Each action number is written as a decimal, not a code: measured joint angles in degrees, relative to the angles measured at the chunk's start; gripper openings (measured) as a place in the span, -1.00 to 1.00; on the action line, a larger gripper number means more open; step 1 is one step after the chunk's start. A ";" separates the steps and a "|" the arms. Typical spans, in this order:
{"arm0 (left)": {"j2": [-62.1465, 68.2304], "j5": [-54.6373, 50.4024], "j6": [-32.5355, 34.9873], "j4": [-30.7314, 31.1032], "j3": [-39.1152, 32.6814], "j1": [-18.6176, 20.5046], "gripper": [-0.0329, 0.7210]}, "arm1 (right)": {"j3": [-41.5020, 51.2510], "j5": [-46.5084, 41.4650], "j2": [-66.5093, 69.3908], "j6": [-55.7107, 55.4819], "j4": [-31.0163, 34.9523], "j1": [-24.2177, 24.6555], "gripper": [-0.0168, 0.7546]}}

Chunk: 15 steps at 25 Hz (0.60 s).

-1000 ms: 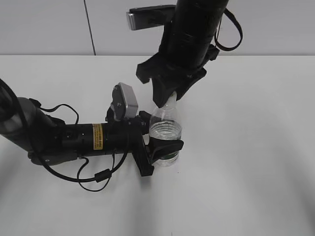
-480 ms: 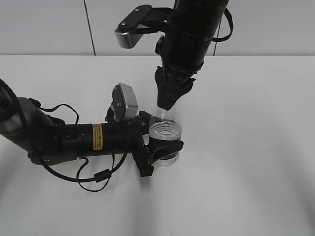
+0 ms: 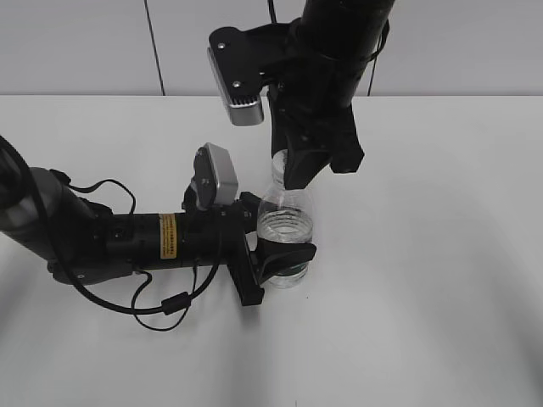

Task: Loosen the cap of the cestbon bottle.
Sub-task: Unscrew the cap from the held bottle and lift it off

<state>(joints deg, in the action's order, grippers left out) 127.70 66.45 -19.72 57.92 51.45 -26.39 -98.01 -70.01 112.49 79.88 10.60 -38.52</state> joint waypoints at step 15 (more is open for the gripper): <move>0.03 0.21 -0.41 0.56 0.00 0.00 0.11 | -2.20 -0.33 -1.38 1.18 -0.22 0.00 -0.18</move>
<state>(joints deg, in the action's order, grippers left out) 127.73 66.66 -20.14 58.47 51.45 -26.39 -100.22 -70.34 111.11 81.07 10.38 -38.52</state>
